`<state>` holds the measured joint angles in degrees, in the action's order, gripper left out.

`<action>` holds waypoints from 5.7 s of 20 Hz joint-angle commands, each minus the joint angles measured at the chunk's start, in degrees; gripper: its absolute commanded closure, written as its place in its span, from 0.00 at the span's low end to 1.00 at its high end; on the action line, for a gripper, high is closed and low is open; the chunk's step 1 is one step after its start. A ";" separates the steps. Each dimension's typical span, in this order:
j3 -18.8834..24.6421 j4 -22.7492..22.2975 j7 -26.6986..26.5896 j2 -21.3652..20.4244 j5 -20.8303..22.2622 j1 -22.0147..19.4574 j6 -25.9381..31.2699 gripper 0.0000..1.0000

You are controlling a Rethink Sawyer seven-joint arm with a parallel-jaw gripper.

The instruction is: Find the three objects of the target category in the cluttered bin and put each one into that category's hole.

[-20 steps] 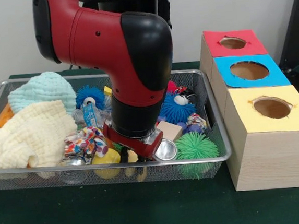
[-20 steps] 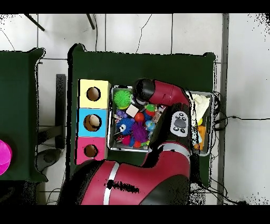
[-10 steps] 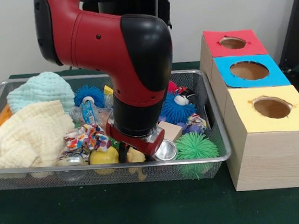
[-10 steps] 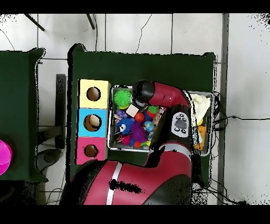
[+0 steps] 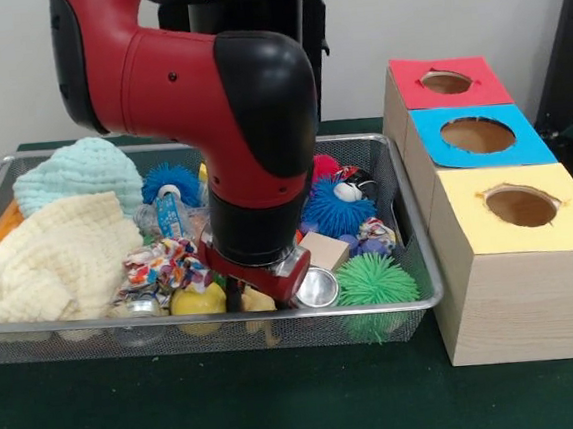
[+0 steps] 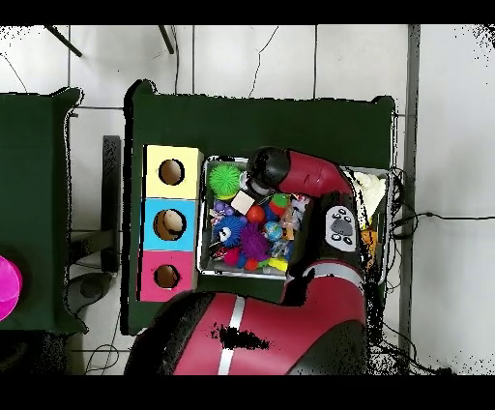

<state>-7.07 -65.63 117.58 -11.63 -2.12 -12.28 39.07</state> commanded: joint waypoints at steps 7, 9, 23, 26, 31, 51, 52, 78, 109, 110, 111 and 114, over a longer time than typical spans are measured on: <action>11.24 10.18 -15.59 14.14 12.30 -7.59 -6.30 0.00; 11.67 10.37 -16.37 14.02 13.16 -7.91 -5.54 0.00; 15.43 10.92 -19.40 13.65 14.62 -10.31 -1.95 1.00; 14.87 11.82 -18.99 13.79 15.00 -9.86 -1.13 1.00; 15.12 11.32 -18.86 12.85 15.51 -10.01 -2.08 1.00; 7.71 -18.58 -8.59 -17.53 11.66 -7.82 -1.13 1.00; 7.57 -18.89 -9.03 -18.36 11.68 -7.87 -0.56 1.00; 8.96 -27.15 -7.31 -23.05 10.40 -8.28 -1.47 1.00; 5.91 -34.22 -4.15 -37.26 2.91 -1.99 11.57 1.00; 5.69 -34.51 -3.97 -37.90 2.83 -1.69 11.76 1.00; 5.37 -34.31 -4.03 -38.19 3.36 -1.38 10.61 1.00; 5.75 -34.92 -4.91 -38.15 3.54 -1.77 8.76 1.00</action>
<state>-1.59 -94.90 106.06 -47.74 2.79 -13.81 44.69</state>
